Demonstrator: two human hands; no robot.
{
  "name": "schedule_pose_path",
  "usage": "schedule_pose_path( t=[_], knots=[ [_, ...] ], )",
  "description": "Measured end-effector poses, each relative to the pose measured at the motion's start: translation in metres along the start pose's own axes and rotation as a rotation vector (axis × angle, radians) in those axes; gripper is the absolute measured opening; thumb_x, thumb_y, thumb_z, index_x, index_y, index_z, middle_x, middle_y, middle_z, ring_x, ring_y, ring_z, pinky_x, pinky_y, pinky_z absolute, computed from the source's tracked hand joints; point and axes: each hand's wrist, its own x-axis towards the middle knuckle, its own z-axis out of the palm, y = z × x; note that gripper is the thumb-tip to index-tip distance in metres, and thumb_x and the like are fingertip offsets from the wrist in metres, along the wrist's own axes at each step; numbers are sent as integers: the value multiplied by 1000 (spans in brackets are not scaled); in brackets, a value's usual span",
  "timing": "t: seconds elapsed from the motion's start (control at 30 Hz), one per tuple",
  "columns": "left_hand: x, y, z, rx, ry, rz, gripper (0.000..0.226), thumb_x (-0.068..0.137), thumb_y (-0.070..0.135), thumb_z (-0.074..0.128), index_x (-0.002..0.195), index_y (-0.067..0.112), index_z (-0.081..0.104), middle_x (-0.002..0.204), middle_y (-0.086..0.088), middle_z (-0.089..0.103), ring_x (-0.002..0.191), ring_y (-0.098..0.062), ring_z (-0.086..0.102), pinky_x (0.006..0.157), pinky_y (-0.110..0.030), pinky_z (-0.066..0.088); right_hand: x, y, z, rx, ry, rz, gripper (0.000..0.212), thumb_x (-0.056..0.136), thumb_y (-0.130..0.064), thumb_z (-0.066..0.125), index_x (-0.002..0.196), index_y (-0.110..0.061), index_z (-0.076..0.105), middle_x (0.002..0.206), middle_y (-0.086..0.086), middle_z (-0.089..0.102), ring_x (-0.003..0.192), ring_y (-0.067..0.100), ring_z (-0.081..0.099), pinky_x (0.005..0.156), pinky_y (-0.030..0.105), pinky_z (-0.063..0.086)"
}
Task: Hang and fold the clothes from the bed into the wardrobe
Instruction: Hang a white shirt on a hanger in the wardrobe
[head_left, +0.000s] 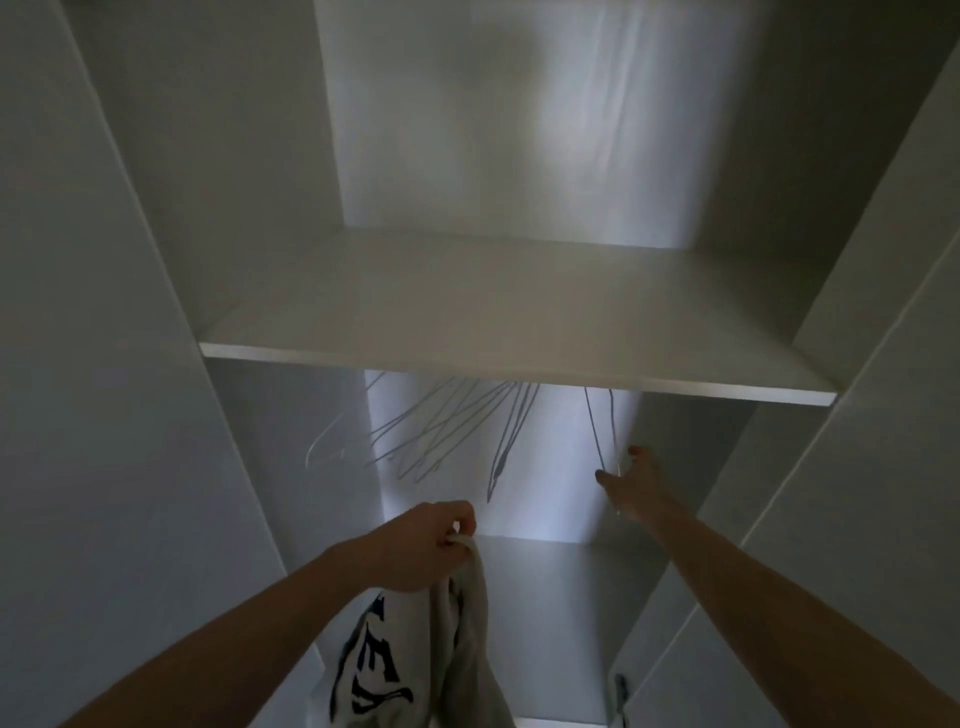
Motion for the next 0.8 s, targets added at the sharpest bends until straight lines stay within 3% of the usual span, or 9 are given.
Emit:
schedule_pose_path(
  t=[0.13,0.23,0.37,0.47,0.57,0.67,0.8],
  knots=[
    [7,-12,-1,-13,42,-107,26,98,19,52,80,35,44,54,13,50,43,-4,38,44,-17,33,43,5,12,-197,4,36,81,96,-28,69,157,-3,23,160,24,30,146,42,35,119,51,34],
    [5,-20,-3,11,94,-188,27,97,22,52,78,40,44,55,11,52,42,-5,37,44,-17,32,61,14,20,-216,-13,41,69,99,-22,64,152,6,30,155,29,37,143,42,40,118,43,34],
    [-2,-27,-10,37,183,-280,23,93,24,51,78,41,45,63,4,55,50,-9,40,49,-25,36,78,22,23,-79,-75,84,34,102,-9,53,134,3,56,135,26,59,126,40,56,101,36,45],
    [-8,-30,-17,-9,251,-335,16,90,23,50,80,35,48,65,3,56,53,-11,42,52,-28,38,82,18,24,-7,-57,20,29,104,-8,46,115,2,70,121,25,68,112,41,63,88,37,48],
    [-10,-32,-22,-52,335,-376,17,89,17,49,79,32,50,62,5,53,51,-8,38,49,-23,35,72,12,28,206,49,18,33,104,-3,41,107,7,72,108,22,69,98,37,63,82,35,45],
    [-11,-35,-21,-58,390,-405,17,94,20,53,80,30,51,68,5,55,53,-7,41,49,-19,36,52,11,34,430,137,70,28,104,-2,43,108,12,67,90,15,60,73,26,56,67,30,41],
    [-10,-39,-15,-89,382,-419,8,98,22,57,90,22,57,75,5,54,51,-4,41,47,-14,34,33,11,19,456,138,42,21,103,-2,43,104,-2,65,79,9,57,67,21,52,56,21,42]
  ],
)
